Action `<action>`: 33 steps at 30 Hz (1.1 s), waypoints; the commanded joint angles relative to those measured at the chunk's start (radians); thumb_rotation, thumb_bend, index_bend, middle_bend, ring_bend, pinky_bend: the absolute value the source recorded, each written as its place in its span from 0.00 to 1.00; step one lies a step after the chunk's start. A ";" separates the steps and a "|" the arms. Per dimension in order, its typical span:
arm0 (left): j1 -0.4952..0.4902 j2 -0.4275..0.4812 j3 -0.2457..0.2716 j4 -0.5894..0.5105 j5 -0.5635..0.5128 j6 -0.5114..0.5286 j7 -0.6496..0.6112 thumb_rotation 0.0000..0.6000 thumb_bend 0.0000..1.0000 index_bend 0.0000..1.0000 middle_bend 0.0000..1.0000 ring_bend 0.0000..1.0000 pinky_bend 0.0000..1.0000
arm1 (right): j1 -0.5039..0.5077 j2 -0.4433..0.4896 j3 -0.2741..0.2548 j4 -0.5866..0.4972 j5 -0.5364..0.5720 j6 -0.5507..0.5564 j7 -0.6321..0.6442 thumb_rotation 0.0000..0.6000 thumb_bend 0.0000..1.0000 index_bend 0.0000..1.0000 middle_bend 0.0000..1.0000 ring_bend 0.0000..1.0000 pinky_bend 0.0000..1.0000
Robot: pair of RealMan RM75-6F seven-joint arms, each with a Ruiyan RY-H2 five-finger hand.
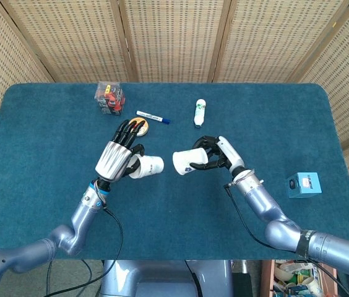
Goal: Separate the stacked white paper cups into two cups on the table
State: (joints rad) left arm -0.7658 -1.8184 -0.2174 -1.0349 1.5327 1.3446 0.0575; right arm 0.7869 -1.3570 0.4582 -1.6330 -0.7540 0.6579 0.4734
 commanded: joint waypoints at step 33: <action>0.026 0.469 0.087 -0.299 -0.434 -0.525 0.344 1.00 0.47 0.66 0.00 0.00 0.00 | -0.019 -0.145 -0.224 0.345 -0.333 0.266 -0.436 1.00 0.53 0.53 0.58 0.44 0.59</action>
State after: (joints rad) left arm -0.7383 -1.3355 -0.1339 -1.3506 1.1073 0.8252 0.4090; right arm 0.7700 -1.4978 0.2384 -1.2959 -1.0817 0.9218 0.0439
